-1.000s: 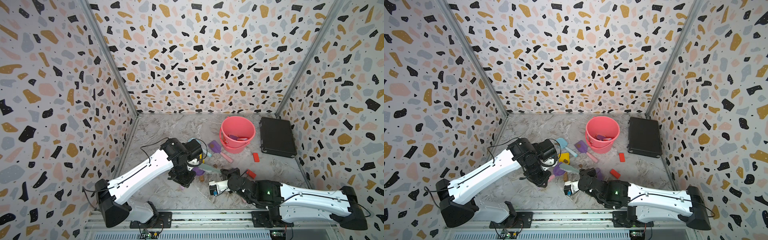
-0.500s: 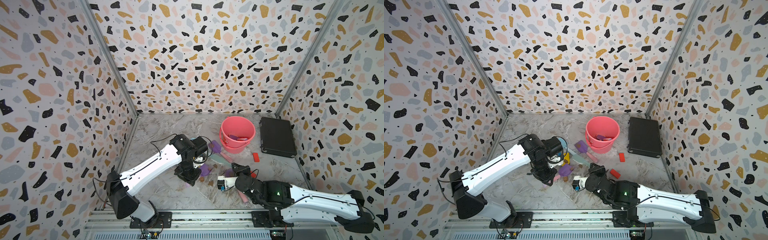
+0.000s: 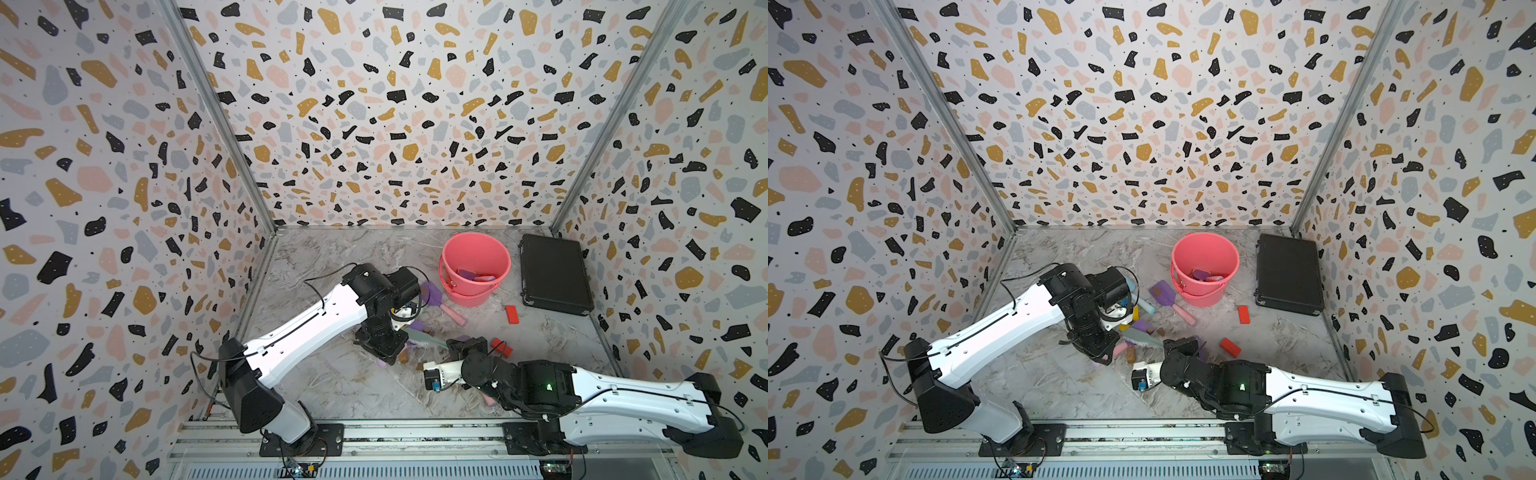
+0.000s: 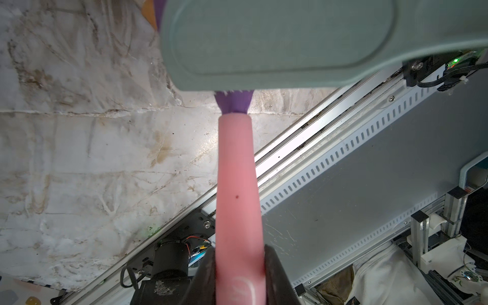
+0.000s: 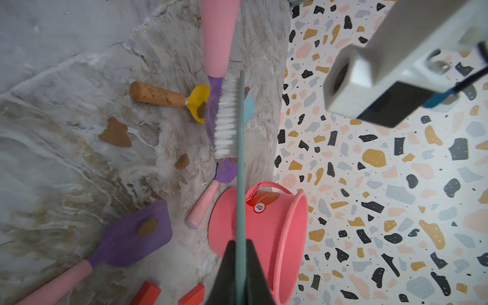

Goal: Brush the soil off the hand trowel and place it into the bucket
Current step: Brush off the soil from the hand trowel.

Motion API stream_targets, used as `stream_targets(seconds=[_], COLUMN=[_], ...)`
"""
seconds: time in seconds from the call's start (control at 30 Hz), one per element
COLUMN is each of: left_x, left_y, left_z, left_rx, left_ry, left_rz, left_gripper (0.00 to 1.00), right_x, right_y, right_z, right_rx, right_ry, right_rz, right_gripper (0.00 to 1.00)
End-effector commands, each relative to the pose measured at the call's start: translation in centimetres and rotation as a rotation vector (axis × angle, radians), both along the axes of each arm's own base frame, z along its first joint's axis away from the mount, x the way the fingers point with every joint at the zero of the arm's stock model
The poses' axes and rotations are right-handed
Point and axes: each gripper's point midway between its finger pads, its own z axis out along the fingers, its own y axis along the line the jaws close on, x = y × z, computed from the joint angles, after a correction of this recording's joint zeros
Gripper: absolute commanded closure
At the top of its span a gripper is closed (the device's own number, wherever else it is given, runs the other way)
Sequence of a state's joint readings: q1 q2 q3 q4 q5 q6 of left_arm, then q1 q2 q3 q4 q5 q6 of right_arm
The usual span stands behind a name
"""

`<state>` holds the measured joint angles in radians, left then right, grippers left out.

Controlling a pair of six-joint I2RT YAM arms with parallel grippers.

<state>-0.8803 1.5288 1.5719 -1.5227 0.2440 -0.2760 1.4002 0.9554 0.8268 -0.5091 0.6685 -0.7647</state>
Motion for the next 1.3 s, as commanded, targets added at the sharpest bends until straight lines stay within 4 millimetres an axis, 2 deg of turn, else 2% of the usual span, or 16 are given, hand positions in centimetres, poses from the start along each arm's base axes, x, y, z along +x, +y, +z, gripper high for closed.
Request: stream_targets(seconds=[0.0,0.43,0.53,0.67,0.8,0.93,1.07,1.27], left_x=[0.3,0.5,0.7,0.9,1.8,2.8,4.1,5.0], left_y=[0.4,1.0,1.1,1.1,1.2,0.6,0.5,0.8], left_z=[1.4,2.5,2.8,3.1,3.1,3.9,5.5,7.5], left_rx=[-0.016,-0.035,-0.036,-0.04,-0.025,-0.055,-0.09,-0.142], left_ry=[-0.06,-0.11,-0.125,-0.143,-0.184,-0.236,-0.331,-0.432], left_rz=[0.003,0.023,0.027,0.032,0.046,0.06,0.087,0.113], left_gripper=[1.0,1.0,1.0,1.0,1.0,1.0,1.0,1.0], right_x=[-0.3,1.1,1.7,2.6,2.7,3.5,5.3,4.3], right_y=[-1.7,-5.5,-6.3,-7.1,-6.5,-6.3,-8.0,-5.5], right_z=[-1.6,-3.8,-3.2,-1.0,1.8,3.2,2.4,1.5], right_rx=[-0.025,-0.198,-0.201,-0.091,0.159,0.379,0.525,0.77], right_ry=[0.034,-0.111,-0.139,-0.122,-0.008,0.136,0.347,0.733], right_rz=[-0.037,-0.081,-0.119,-0.214,-0.315,-0.462,-0.728,-0.805], right_gripper=[1.0,1.0,1.0,1.0,1.0,1.0,1.0,1.0])
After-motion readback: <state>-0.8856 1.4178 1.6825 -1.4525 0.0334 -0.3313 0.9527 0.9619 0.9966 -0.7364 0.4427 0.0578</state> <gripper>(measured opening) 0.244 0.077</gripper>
